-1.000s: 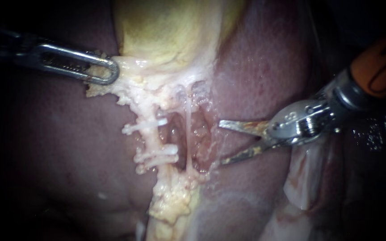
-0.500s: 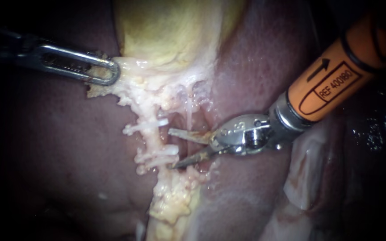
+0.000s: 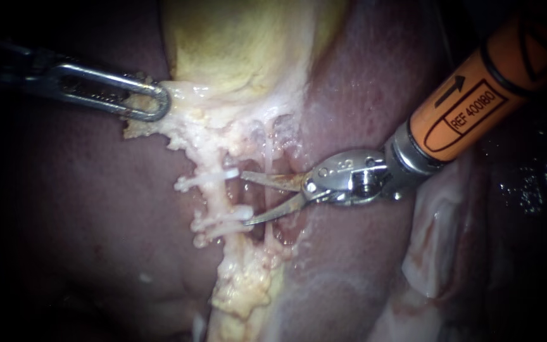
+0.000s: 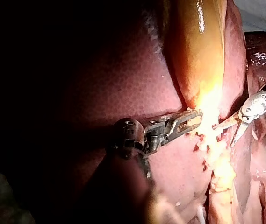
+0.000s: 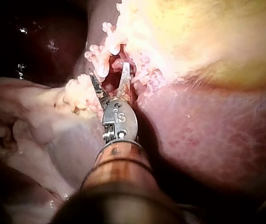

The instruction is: Go to the cutting position left tube

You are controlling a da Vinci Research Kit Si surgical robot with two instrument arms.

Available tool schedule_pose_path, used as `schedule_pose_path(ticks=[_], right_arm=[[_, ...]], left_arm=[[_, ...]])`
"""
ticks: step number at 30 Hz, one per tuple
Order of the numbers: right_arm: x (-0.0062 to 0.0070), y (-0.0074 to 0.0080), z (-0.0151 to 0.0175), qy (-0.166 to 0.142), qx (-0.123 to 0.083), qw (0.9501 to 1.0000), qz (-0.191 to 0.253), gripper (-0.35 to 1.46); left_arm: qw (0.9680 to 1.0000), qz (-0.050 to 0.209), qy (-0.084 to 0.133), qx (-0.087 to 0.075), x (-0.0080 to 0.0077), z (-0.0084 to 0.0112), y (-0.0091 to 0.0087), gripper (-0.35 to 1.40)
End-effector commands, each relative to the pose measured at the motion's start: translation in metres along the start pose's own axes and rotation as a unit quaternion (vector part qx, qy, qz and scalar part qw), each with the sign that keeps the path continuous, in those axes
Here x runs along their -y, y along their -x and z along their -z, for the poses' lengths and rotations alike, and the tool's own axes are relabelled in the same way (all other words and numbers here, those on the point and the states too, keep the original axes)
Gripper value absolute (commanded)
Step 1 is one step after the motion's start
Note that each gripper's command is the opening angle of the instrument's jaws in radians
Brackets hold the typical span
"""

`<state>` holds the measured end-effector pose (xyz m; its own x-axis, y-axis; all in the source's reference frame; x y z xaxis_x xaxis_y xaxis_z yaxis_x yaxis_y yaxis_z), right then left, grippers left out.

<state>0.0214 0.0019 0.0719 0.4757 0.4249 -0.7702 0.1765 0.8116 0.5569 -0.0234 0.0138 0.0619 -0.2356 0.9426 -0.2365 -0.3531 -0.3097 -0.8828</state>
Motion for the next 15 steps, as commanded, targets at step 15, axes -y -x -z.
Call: schedule_pose_path(ticks=[15], right_arm=[[-0.0004,-0.0013,-0.0039,-0.045,-0.023,0.9982,0.033,1.33]], left_arm=[[1.0,0.0,0.0,0.0,0.0,0.0,0.0,-0.35]])
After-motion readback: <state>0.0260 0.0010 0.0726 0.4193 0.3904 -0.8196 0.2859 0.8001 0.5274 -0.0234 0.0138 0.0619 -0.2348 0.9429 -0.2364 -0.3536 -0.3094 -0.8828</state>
